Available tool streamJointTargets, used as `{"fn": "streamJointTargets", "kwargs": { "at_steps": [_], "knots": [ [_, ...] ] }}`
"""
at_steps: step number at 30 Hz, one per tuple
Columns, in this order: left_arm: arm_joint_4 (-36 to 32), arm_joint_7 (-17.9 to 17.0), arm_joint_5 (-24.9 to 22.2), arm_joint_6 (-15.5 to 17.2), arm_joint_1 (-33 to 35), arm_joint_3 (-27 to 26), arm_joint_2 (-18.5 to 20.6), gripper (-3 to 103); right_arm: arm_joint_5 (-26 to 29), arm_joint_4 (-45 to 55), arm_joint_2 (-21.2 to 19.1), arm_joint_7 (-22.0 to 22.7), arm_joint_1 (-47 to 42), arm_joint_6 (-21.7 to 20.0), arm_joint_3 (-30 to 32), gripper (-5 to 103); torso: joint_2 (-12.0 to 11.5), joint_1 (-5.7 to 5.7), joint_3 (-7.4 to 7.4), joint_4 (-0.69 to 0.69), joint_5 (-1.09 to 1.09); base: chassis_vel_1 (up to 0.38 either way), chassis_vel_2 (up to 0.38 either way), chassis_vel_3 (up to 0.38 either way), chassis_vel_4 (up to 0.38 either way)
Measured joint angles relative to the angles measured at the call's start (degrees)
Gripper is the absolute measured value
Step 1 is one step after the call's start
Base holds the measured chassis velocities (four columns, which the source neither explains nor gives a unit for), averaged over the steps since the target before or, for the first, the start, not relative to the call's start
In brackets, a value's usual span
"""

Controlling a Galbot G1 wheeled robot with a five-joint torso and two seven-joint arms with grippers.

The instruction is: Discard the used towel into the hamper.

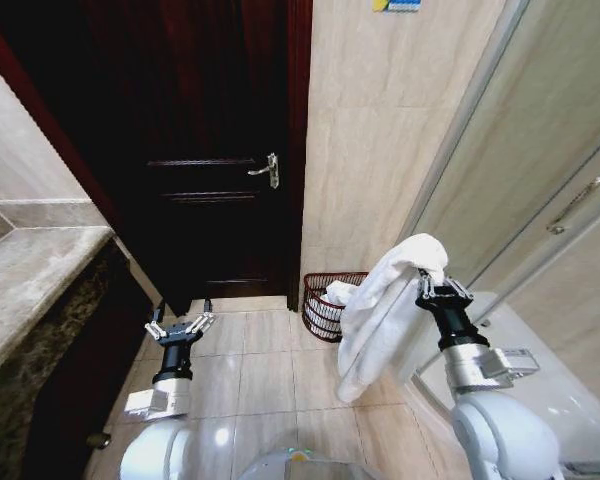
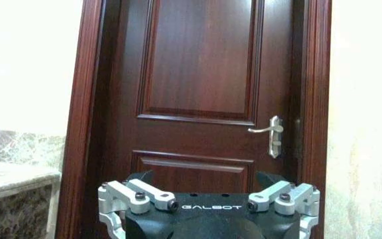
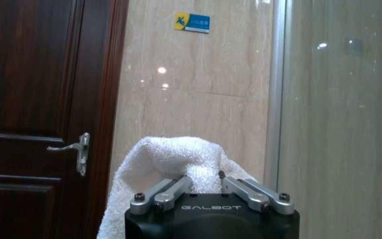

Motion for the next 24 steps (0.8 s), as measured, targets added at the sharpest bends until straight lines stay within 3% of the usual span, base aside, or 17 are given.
{"fn": "streamJointTargets", "kwargs": {
  "at_steps": [12,24],
  "knots": [
    [1.77,-1.05,2.15,-2.52,0.19,-1.62,0.01,100,-0.82,0.00,0.22,0.96,-0.13,-0.66,0.24,7,3.20,1.42,1.78,0.00,0.00,0.000,0.000,0.000,0.000],
    [2.30,-1.14,2.78,-4.32,0.15,-0.99,0.01,100,-0.90,0.00,0.20,0.36,0.23,0.00,-0.11,7,3.26,1.41,1.82,0.00,0.00,-0.016,0.015,0.019,-0.024]
  ]
}}
